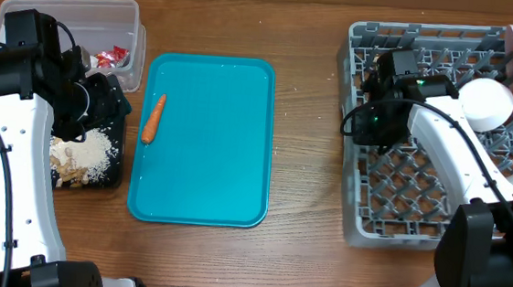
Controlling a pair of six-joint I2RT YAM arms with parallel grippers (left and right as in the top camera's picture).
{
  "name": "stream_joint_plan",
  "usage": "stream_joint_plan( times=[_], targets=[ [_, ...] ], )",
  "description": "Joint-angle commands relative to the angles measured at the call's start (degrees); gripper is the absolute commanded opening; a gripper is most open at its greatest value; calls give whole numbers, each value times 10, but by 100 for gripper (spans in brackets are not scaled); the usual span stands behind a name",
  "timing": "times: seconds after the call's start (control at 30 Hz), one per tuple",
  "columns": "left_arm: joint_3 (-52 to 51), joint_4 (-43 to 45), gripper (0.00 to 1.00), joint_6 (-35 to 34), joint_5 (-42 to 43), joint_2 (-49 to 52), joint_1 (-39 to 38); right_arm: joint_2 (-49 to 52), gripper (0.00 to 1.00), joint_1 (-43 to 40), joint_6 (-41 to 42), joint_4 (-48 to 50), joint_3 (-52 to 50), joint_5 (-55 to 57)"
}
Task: Sort waste into correct bins and load items into the dishwasher
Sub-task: 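Carry the second chopstick into the rack and lower it in, then release the chopstick and lift the right gripper out of the rack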
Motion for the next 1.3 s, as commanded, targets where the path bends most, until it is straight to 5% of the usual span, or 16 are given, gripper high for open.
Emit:
stream_joint_plan(
  times=[0.0,0.6,0.8,1.27],
  targets=[
    [-2,0,75,11,-1,2,-4,1,8,27,-24,0,-2,-115],
    [-2,2,75,11,-1,2,-4,1,13,85,-24,-130,-2,-107],
    [-2,2,75,11,-1,2,-4,1,33,85,-24,-111,-2,-96],
    [-3,18,78,61,-1,9,-21,-61,43,69,54,-115,166,21]
  ],
)
